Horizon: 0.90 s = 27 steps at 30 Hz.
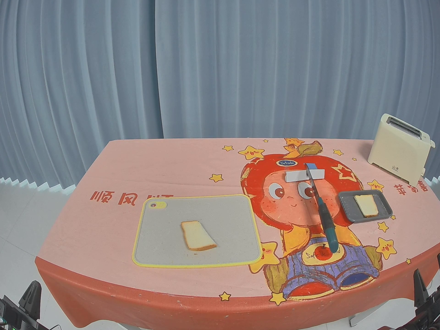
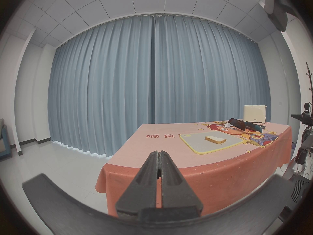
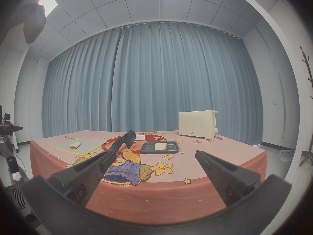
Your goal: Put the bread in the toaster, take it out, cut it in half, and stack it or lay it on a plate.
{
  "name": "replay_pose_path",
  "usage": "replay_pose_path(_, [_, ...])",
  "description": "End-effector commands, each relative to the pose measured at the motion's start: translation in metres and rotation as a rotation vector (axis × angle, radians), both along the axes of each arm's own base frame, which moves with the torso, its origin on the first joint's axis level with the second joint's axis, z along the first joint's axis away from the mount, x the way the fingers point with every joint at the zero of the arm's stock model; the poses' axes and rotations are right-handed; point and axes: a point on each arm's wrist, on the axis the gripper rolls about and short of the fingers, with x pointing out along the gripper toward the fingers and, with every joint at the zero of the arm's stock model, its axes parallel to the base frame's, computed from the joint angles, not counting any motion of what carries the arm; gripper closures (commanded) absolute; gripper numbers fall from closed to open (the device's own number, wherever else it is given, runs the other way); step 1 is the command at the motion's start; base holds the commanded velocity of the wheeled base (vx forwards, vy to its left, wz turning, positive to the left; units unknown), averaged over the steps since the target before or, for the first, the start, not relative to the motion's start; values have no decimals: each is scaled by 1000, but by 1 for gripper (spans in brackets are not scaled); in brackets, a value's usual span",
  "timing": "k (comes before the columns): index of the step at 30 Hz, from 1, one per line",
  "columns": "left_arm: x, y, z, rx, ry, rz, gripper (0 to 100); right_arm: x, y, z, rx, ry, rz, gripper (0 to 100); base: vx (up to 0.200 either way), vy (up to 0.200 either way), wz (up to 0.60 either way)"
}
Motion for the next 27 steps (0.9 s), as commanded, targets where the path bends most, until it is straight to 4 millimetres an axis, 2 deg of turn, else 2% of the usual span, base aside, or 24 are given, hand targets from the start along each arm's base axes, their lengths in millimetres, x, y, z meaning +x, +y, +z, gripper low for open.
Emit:
replay_pose_path(1, [1, 0, -5, 0, 20, 0, 0, 0, 0, -5, 1, 1, 0, 0, 0, 0, 0])
replay_pose_path(27, [1, 0, -4, -10, 12, 15, 0, 0, 0, -5, -1, 1, 0, 0, 0, 0, 0])
